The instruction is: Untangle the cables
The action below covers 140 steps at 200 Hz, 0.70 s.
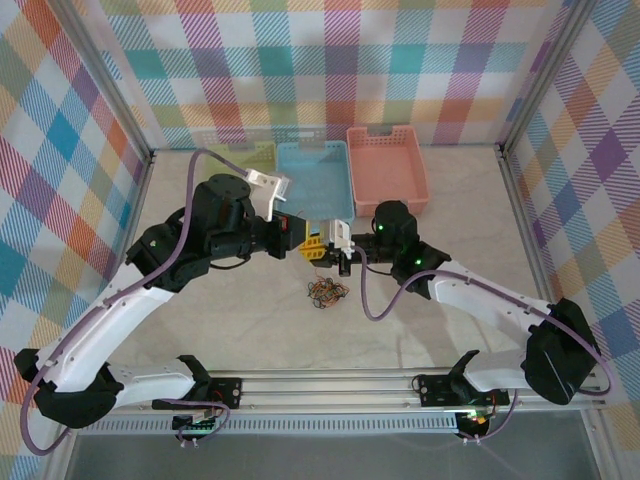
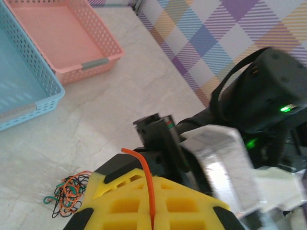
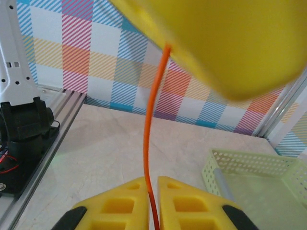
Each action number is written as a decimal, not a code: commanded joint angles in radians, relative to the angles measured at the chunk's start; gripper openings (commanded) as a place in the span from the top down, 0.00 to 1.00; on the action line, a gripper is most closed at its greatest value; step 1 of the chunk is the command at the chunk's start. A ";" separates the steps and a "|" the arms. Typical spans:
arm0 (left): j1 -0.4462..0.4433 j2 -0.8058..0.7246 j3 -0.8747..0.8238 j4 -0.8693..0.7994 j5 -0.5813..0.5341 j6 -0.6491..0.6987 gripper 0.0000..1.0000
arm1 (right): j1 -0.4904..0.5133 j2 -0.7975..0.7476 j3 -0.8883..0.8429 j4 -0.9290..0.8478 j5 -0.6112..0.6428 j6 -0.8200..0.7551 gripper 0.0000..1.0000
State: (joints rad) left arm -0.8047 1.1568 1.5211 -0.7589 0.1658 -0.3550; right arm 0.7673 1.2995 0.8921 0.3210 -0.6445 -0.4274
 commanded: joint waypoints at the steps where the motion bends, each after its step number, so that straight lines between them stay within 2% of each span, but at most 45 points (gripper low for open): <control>1: -0.010 -0.015 0.055 -0.015 0.016 -0.007 1.00 | -0.006 -0.009 -0.045 0.028 0.007 0.008 0.87; 37: -0.011 -0.031 0.081 -0.027 0.002 0.001 1.00 | -0.015 -0.017 -0.106 0.069 0.015 0.033 0.89; 58: -0.010 -0.038 0.092 -0.034 -0.013 0.003 1.00 | -0.019 -0.020 -0.139 0.091 0.019 0.044 0.94; 102: -0.011 -0.057 0.130 -0.047 -0.041 0.007 1.00 | -0.036 -0.002 -0.219 0.163 0.032 0.072 0.95; 119: -0.010 -0.057 0.149 -0.055 -0.048 0.011 1.00 | -0.040 0.011 -0.241 0.199 0.041 0.084 0.87; 140: -0.011 -0.054 0.167 -0.060 -0.043 0.012 1.00 | -0.041 0.028 -0.240 0.197 0.039 0.085 0.85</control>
State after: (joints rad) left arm -0.8047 1.1404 1.6230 -0.8623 0.1314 -0.3531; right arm 0.7345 1.2984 0.6750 0.5186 -0.6094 -0.3588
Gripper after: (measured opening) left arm 0.058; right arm 0.141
